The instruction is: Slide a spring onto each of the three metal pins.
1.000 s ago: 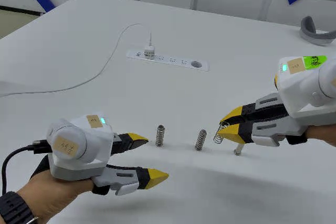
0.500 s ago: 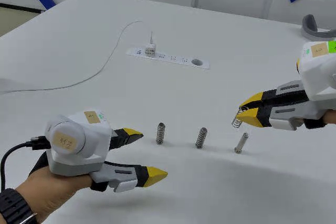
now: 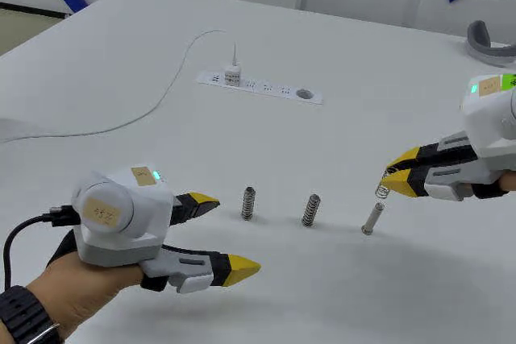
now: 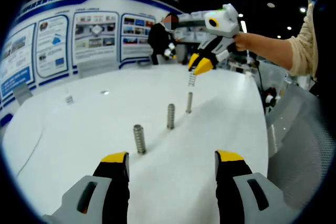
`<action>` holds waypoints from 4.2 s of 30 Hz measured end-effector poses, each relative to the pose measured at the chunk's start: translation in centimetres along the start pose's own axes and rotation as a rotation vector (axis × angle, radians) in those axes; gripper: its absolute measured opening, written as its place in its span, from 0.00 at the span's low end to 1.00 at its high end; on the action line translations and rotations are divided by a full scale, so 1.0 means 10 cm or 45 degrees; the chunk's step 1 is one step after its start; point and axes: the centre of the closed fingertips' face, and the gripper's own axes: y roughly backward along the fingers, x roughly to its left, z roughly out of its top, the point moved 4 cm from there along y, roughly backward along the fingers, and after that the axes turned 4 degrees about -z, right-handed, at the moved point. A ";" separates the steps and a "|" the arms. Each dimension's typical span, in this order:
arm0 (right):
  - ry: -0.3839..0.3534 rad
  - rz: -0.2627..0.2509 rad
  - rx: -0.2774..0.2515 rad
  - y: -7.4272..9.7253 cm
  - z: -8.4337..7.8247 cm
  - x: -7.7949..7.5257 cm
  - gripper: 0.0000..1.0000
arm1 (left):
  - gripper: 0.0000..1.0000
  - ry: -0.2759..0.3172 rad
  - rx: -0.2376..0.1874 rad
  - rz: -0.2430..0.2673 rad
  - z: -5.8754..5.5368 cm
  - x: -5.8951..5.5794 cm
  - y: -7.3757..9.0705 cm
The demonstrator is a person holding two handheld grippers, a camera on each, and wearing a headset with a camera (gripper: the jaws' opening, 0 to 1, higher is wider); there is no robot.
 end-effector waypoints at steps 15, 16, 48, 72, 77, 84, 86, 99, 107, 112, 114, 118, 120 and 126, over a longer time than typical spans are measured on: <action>-0.061 0.002 0.018 -0.10 -0.13 0.00 0.12 | 0.70 0.010 0.000 -0.003 0.01 0.00 -0.01; -0.062 0.003 0.018 -0.10 -0.13 0.00 0.12 | 0.69 0.008 0.001 -0.003 0.01 0.00 -0.01; -0.177 0.006 0.037 -0.35 -0.40 0.06 0.12 | 0.68 0.005 0.014 0.001 0.01 0.01 -0.01; -0.230 -0.011 0.038 -0.48 -0.54 0.09 0.12 | 0.68 0.008 0.015 0.004 0.01 0.01 -0.02; -0.236 -0.017 0.030 -0.49 -0.54 0.09 0.12 | 0.68 0.010 0.014 0.004 0.00 0.01 -0.02; -0.237 -0.023 0.028 -0.49 -0.55 0.09 0.13 | 0.68 0.009 0.012 0.004 0.01 0.02 -0.02; -0.237 -0.026 0.028 -0.49 -0.55 0.09 0.14 | 0.69 0.009 0.010 0.004 0.01 0.02 -0.02; -0.264 -0.046 -0.014 -0.44 -0.54 0.09 0.24 | 0.69 0.007 0.006 0.001 0.02 0.03 -0.04; -0.265 -0.061 -0.041 -0.42 -0.54 0.10 0.32 | 0.69 0.009 0.006 0.002 0.02 0.03 -0.04; -0.259 -0.071 -0.054 -0.40 -0.54 0.10 0.39 | 0.69 0.010 0.002 0.004 0.03 0.03 -0.04; -0.255 -0.086 -0.068 -0.39 -0.53 0.09 0.43 | 0.70 0.011 0.002 0.005 0.03 0.02 -0.05; -0.249 -0.114 -0.091 -0.37 -0.54 0.06 0.52 | 0.70 0.012 -0.001 0.006 0.03 0.02 -0.05; -0.252 -0.117 -0.094 -0.36 -0.55 0.05 0.52 | 0.70 0.012 0.000 0.006 0.03 0.01 -0.05; -0.243 -0.142 -0.122 -0.33 -0.55 0.05 0.57 | 0.70 0.015 -0.002 0.013 0.03 0.02 -0.04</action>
